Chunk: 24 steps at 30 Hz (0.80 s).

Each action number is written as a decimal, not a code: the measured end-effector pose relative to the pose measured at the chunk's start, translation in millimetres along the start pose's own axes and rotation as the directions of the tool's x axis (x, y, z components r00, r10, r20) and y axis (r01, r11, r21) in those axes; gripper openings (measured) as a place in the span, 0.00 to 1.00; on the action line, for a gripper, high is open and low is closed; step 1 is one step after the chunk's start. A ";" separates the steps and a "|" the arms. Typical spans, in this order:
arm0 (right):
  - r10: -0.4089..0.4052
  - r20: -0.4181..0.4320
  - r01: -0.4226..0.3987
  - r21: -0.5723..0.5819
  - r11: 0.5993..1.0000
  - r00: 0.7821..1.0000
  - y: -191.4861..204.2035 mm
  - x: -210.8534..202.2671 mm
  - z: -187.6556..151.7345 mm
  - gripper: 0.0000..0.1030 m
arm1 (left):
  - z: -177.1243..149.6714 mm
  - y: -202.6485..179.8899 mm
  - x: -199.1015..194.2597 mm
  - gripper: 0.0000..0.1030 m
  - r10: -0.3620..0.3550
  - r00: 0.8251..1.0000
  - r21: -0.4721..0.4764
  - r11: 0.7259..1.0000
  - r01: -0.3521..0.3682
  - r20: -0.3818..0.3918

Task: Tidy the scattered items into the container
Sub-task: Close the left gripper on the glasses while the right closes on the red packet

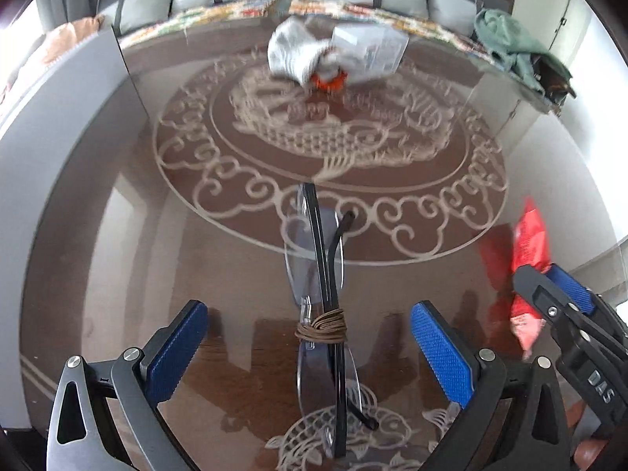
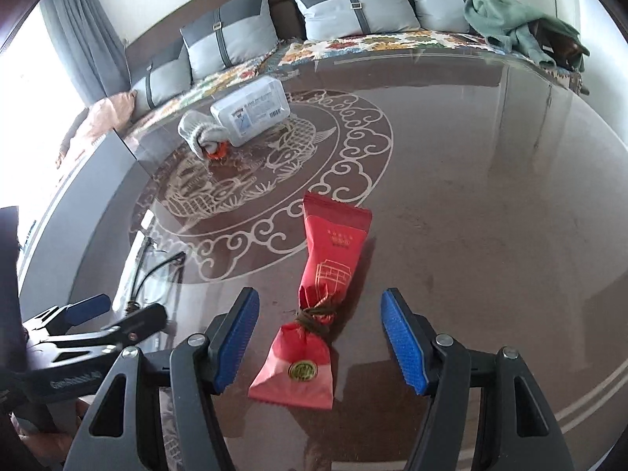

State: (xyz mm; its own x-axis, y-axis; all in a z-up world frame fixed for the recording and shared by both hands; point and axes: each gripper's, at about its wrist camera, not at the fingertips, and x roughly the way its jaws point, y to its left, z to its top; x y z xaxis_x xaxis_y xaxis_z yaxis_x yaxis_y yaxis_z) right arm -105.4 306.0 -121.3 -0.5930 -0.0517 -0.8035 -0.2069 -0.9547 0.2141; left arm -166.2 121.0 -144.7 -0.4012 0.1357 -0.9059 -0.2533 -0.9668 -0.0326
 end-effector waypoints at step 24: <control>-0.144 0.054 0.149 -0.111 0.983 0.988 18.2 8.2 -14.1 0.64 | 6.8 -1.2 6.3 1.00 0.046 0.999 -0.028 0.998 -0.047 -0.022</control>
State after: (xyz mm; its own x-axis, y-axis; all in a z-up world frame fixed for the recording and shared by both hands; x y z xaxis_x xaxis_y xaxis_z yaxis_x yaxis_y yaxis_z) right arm -103.0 284.1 -131.8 -0.5981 0.1021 -0.7949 -0.2053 -0.9783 0.0287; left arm -174.4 124.5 -147.5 -0.3929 0.0859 -0.9156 -0.2093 -0.9779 -0.0019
